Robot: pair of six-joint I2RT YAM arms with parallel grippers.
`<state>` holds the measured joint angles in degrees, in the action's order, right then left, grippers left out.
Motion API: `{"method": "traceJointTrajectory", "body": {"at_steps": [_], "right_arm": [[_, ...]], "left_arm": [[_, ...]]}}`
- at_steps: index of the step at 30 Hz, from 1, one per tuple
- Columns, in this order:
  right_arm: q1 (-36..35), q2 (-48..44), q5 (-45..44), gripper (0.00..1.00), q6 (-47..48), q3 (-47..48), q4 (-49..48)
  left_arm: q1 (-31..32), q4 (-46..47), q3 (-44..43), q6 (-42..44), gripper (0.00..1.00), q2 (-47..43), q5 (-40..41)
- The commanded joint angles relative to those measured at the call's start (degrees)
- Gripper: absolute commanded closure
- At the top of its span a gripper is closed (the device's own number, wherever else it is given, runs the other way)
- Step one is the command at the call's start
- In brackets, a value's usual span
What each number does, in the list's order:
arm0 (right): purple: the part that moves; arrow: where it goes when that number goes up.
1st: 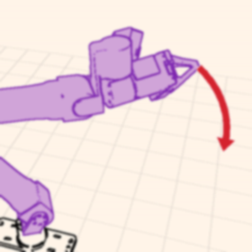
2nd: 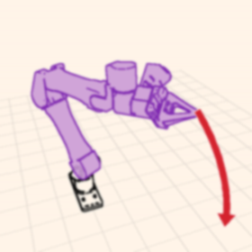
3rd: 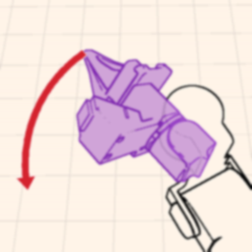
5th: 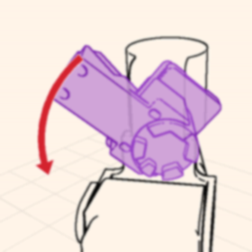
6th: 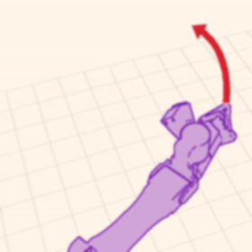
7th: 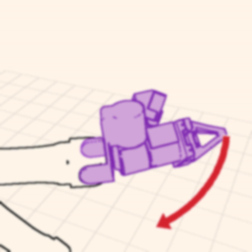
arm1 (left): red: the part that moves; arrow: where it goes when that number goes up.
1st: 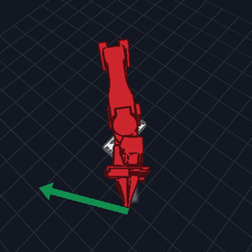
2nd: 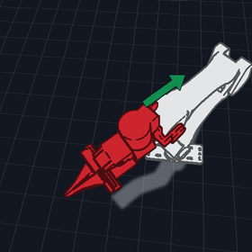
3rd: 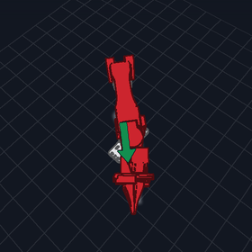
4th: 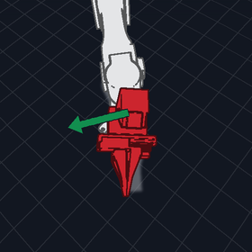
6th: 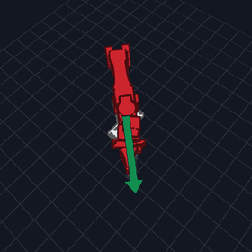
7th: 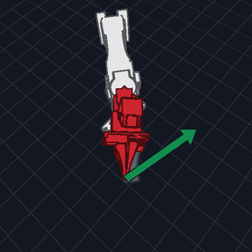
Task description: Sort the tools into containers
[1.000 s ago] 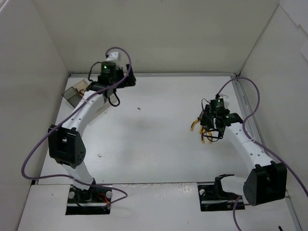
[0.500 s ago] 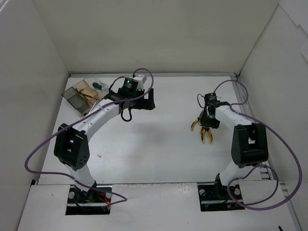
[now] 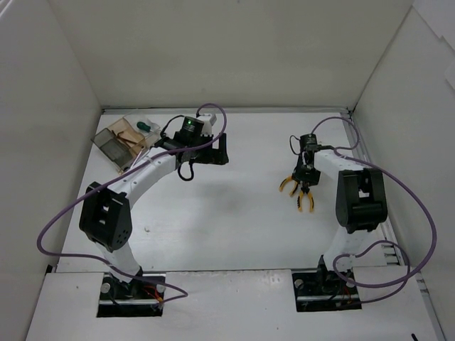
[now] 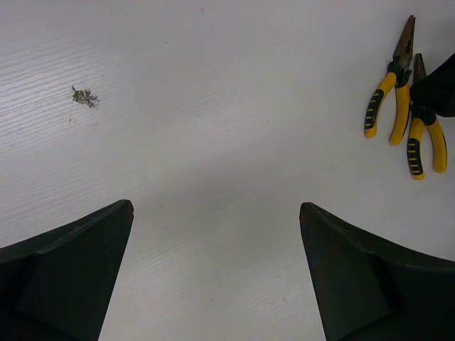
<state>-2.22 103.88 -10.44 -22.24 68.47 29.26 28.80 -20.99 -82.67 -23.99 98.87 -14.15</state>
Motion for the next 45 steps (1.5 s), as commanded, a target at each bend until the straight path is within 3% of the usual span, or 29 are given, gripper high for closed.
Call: {"method": "traceJointTrajectory", "body": {"at_steps": [1, 8, 9, 12, 24, 30, 45], "right_arm": [[0.1, 0.1, -0.6, 0.64, 0.4, 1.9, -1.1], [0.1, 1.1, 0.7, 0.66, 0.6, -0.5, -1.1], [0.0, 1.4, 0.9, 0.7, 0.7, -0.6, -1.1], [0.1, 1.9, 0.2, 1.0, 1.3, -0.6, -1.0], [-0.9, -19.7, -2.5, 1.0, -0.2, -2.6, -1.7], [-2.0, -29.1, 7.4, 1.0, -1.6, -2.8, -3.4], [-2.2, -35.6, 25.1, 1.0, -8.5, 1.4, -3.5]], "left_arm": [[0.0, 1.4, -0.3, 1.0, 0.0, -3.9, -0.9], [0.0, 1.6, -0.1, 0.9, 0.0, -3.9, -1.7], [0.0, 1.6, -0.3, 1.0, 0.0, -3.9, -1.8], [0.0, 1.9, -0.6, 0.8, 0.0, -3.7, -2.5], [1.8, 2.7, -4.2, 0.3, 0.06, -3.2, -8.3], [4.3, 6.3, -4.9, -2.0, 0.1, -3.0, -14.1], [13.1, 25.5, -3.0, -0.9, 0.13, -3.3, -22.1]]}}
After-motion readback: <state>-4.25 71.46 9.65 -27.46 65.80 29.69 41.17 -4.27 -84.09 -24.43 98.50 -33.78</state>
